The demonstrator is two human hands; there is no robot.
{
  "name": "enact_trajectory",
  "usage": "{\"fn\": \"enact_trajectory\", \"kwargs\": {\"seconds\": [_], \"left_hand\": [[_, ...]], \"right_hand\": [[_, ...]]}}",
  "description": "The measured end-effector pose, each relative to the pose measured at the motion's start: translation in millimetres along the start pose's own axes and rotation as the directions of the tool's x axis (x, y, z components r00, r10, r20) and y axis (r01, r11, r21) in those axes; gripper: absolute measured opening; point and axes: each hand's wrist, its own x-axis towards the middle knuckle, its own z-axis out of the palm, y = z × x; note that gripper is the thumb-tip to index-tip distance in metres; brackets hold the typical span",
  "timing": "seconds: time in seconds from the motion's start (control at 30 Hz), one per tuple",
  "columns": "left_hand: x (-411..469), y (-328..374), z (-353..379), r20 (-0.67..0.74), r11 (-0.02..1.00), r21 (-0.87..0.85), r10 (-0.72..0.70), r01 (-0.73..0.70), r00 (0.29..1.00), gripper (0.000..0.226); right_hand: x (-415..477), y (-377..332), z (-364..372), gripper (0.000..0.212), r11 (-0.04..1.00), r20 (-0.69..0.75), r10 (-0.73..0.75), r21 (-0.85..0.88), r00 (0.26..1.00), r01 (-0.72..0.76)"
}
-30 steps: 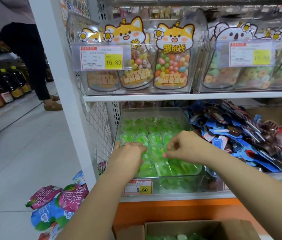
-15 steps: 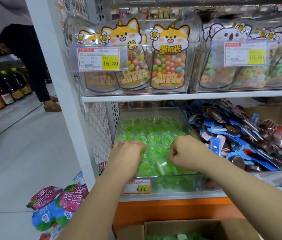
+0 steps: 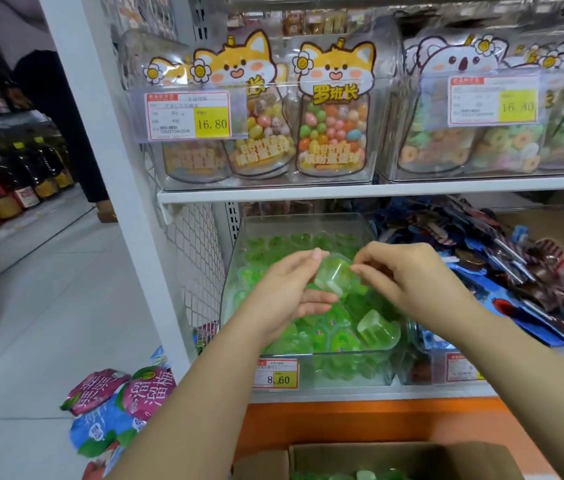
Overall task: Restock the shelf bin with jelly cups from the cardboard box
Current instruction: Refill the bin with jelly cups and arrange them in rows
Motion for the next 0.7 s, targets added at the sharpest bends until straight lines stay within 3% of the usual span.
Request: {"fn": "enact_trajectory", "kwargs": {"seconds": [0.1, 0.2, 0.33, 0.5, 0.63, 0.7], "left_hand": [[5, -5, 2, -0.005, 0.996, -0.083, 0.008, -0.009, 1.0, 0.009], [9, -10, 4, -0.045, 0.993, -0.039, 0.11, -0.112, 0.993, 0.003], [11, -22, 8, -0.044, 0.89, 0.362, 0.313, -0.276, 0.949, 0.02], [9, -26, 0, 0.086, 0.612, 0.731, 0.357, -0.302, 0.93, 0.038], [9, -25, -11, 0.089, 0.162, 0.974, 0.376, -0.16, 0.922, 0.048], [10, -31, -15, 0.119, 0.035, 0.989, 0.354, -0.141, 0.928, 0.04]], "right_hand": [[1, 4, 3, 0.005, 0.985, -0.022, 0.113, 0.137, 0.993, -0.108], [6, 4, 1, 0.011, 0.841, 0.079, 0.348, 0.414, 0.934, -0.349], [7, 9, 4, 0.005, 0.646, 0.255, 0.5, 0.526, 0.828, -0.552], [5, 16, 8, 0.018, 0.649, 0.303, 0.561, 0.418, 0.771, -0.636], [10, 16, 15, 0.029, 0.752, 0.283, 0.566, 0.208, 0.774, -0.626], [12, 15, 20, 0.031, 0.8, 0.268, 0.557, 0.08, 0.786, -0.595]]}}
